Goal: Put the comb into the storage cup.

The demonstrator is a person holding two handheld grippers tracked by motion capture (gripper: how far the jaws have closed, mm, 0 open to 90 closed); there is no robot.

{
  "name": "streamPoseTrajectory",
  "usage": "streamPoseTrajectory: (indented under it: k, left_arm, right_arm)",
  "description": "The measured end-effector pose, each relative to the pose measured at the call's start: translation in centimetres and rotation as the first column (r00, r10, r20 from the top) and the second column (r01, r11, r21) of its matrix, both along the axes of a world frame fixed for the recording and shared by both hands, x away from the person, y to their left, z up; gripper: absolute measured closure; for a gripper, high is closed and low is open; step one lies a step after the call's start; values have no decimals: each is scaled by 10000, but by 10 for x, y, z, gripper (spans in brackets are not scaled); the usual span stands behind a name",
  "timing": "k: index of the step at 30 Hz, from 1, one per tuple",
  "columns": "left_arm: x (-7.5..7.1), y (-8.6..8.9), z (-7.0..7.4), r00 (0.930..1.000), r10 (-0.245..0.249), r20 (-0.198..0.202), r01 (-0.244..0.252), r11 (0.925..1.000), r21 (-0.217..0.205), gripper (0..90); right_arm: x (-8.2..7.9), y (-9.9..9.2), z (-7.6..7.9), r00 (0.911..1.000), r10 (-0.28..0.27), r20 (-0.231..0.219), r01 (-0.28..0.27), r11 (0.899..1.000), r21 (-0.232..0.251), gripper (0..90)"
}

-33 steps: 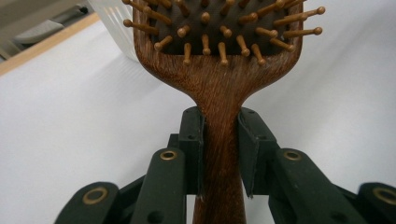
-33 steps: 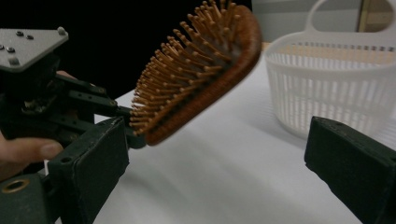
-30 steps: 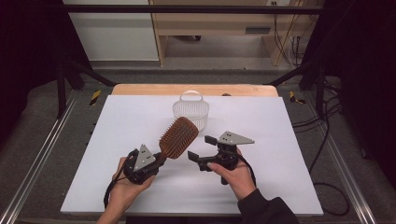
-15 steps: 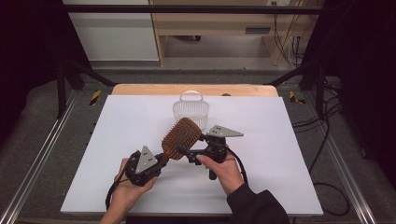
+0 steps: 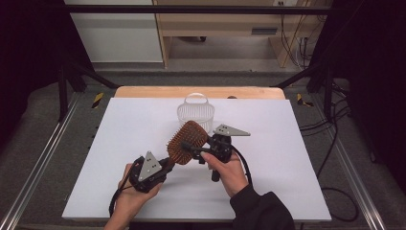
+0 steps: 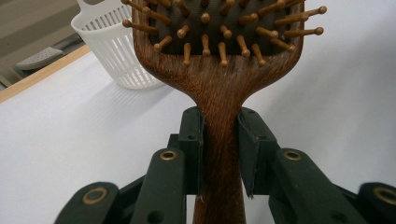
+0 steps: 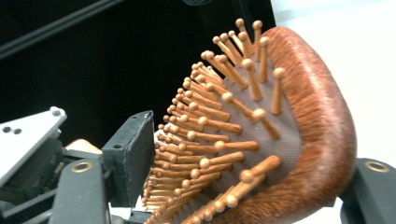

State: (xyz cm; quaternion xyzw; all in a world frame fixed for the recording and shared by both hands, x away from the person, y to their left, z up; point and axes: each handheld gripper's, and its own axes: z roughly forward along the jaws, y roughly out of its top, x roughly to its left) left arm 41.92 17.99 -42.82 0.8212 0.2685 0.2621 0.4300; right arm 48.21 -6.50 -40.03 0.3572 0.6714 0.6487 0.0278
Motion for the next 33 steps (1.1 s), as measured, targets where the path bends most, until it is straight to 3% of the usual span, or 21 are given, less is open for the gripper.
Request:
streamPoseTrajectory:
  k: [8, 19, 33]
  left_arm:
    - [1, 3, 0, 9999, 116, 65, -116, 9999, -121, 729]
    - [4, 5, -2, 9998, 179, -115, -183, 9990, -405, 728]
    - [5, 9, -4, 9990, 311, -319, -337, 9957, -860, 726]
  right_arm:
    - [-1, 3, 5, 9999, -18, -104, 24, 9987, 509, 455]
    - [-4, 10, 13, 9999, -132, 6, 132, 9995, 304, 528]
    - [-6, 22, 20, 9995, -141, 283, 139, 9999, 71, 554]
